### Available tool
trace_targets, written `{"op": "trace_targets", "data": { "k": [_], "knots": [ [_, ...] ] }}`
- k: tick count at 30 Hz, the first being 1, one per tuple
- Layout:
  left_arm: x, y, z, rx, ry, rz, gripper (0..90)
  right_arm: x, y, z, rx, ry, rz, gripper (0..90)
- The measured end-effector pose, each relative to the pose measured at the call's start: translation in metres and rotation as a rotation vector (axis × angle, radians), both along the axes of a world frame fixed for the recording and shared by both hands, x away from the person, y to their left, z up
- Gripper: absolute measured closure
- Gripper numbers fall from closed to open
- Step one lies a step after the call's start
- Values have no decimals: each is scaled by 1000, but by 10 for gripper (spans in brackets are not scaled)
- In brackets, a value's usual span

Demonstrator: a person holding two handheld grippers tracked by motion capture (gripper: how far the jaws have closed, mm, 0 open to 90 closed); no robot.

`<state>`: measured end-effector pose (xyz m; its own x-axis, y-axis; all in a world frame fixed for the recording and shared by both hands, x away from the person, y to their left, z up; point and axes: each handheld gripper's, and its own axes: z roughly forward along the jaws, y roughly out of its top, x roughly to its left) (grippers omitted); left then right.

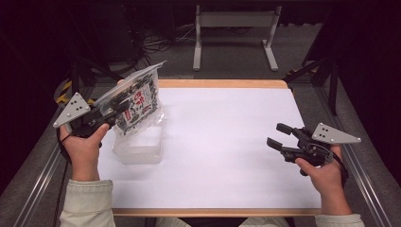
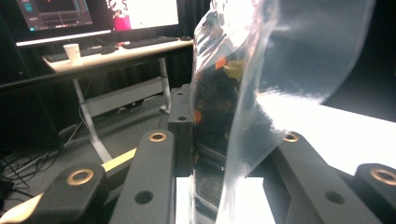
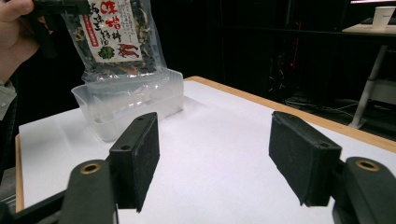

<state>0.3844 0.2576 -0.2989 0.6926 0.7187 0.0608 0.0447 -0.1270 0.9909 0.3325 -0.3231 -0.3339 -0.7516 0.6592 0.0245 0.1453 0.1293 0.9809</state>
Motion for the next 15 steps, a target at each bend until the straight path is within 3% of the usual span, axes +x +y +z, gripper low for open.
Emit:
{"op": "trace_targets", "data": {
  "k": [15],
  "knots": [
    [12,5,-18,-13,49,-11,718,1,1,-2,4,12,8,340]
  ]
}}
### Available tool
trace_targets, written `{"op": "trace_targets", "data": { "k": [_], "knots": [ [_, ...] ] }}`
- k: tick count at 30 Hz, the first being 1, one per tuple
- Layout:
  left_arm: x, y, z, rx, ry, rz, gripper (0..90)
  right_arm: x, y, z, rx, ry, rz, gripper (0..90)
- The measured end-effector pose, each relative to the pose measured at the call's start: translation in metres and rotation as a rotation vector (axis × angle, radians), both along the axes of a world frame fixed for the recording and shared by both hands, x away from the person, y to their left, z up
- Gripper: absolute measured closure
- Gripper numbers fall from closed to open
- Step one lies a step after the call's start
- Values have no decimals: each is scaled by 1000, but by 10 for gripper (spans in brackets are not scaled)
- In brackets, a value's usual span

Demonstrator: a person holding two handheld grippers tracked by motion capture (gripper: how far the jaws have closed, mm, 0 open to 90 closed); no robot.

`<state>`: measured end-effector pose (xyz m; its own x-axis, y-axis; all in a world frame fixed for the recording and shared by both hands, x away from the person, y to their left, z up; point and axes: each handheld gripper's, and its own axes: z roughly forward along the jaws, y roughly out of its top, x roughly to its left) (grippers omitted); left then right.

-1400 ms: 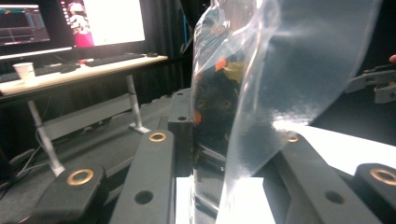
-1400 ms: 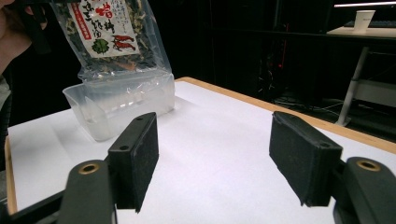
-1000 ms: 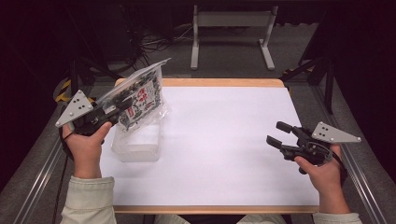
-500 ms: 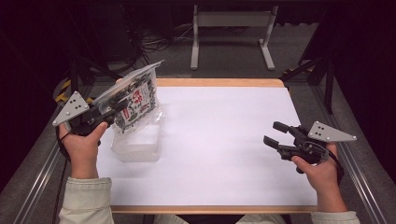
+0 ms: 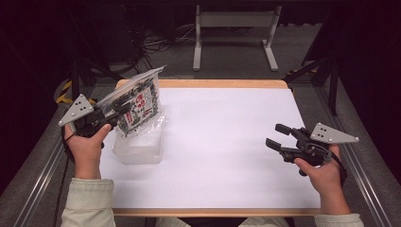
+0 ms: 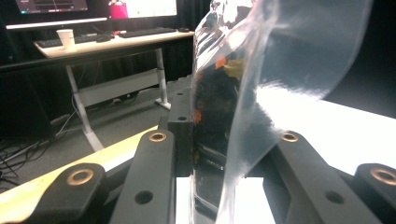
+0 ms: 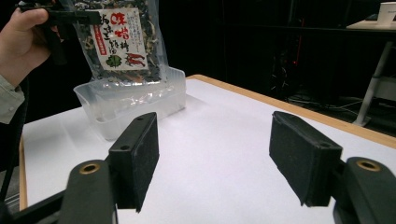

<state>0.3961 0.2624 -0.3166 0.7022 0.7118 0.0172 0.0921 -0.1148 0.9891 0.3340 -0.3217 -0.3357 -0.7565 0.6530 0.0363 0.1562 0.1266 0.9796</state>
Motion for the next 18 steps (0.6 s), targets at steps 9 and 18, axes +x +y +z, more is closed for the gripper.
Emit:
{"op": "trace_targets", "data": {
  "k": [9,18],
  "knots": [
    [4,3,-8,-7,27,7,718,2,0,0,-4,4,3,340],
    [8,6,-17,-13,52,21,717,3,3,-1,-7,5,10,340]
  ]
}}
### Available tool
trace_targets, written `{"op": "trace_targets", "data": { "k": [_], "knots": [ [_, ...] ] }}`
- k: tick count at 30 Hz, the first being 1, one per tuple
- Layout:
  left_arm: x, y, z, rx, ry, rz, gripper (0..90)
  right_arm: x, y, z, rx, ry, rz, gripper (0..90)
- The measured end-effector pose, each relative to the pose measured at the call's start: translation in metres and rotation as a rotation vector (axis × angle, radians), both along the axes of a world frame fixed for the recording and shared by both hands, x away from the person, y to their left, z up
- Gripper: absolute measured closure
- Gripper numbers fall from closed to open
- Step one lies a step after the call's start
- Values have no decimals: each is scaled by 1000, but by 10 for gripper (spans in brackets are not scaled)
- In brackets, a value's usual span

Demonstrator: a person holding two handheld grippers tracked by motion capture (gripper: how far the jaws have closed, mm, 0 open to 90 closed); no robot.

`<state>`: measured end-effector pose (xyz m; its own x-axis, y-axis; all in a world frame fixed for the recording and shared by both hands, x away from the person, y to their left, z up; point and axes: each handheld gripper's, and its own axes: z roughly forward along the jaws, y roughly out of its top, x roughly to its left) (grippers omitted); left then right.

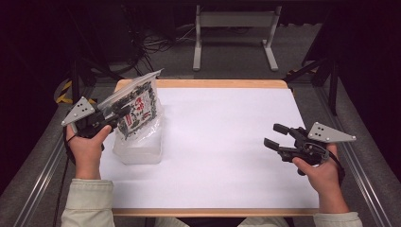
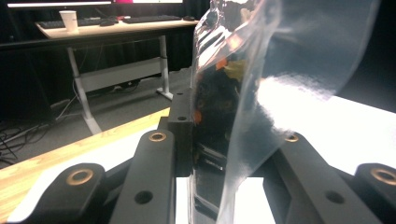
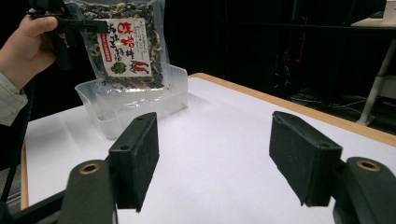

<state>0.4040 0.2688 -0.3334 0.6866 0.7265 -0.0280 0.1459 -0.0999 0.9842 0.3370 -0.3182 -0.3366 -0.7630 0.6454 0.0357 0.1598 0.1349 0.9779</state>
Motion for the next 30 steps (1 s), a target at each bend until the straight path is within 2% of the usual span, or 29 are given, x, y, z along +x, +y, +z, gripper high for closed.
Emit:
{"op": "trace_targets", "data": {
  "k": [3,7,11,19,24,30],
  "knots": [
    [2,0,-3,13,20,1,717,0,0,0,-2,0,-2,340],
    [3,-2,-5,23,23,-2,717,0,0,0,-2,2,-2,340],
    [6,-2,-8,17,28,-4,717,0,0,0,-2,2,0,340],
    [13,2,-20,9,68,-11,717,0,0,0,-2,4,-2,339],
    [15,1,-24,24,82,-8,717,1,0,-1,2,6,1,339],
    [15,2,-28,28,81,-12,717,0,0,0,-1,4,1,339]
  ]
}}
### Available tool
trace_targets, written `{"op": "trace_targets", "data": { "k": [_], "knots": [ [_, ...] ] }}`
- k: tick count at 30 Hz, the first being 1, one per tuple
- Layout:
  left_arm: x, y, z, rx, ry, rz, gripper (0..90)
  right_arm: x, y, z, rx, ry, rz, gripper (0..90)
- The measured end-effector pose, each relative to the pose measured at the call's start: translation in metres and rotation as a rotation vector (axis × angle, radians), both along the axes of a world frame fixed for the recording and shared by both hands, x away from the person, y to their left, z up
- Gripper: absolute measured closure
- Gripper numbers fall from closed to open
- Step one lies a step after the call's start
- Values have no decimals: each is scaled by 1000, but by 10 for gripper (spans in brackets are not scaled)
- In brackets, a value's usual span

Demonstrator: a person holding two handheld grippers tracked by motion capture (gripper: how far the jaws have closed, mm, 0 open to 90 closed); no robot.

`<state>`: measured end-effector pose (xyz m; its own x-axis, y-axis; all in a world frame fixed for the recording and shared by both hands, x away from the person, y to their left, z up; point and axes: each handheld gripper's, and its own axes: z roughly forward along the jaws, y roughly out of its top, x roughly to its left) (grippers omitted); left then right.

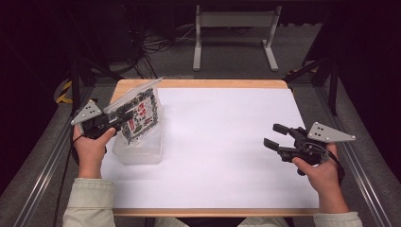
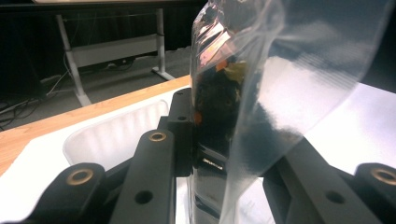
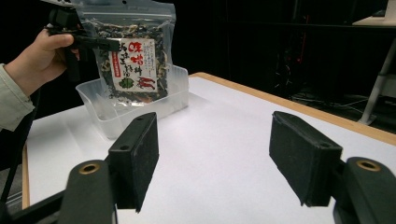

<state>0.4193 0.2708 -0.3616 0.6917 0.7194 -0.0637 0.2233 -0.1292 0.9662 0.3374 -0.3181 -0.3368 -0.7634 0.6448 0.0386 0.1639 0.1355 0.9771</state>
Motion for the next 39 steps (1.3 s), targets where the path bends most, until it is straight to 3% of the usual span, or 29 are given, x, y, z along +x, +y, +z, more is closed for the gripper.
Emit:
{"op": "trace_targets", "data": {
  "k": [10,26,30,35,37,39],
  "knots": [
    [0,10,-9,-49,7,14,718,0,0,1,5,-2,1,339],
    [-2,8,-3,-58,13,38,700,2,-4,1,14,3,-4,339],
    [-2,9,-1,-102,-11,53,593,2,-4,1,13,5,-5,337],
    [-4,9,5,-166,-36,123,270,2,-3,1,13,7,-4,334],
    [-7,10,9,-158,-57,154,172,3,-3,0,17,8,-2,332],
    [-10,10,14,-153,-83,178,134,3,-3,0,19,8,1,331]
  ]
}}
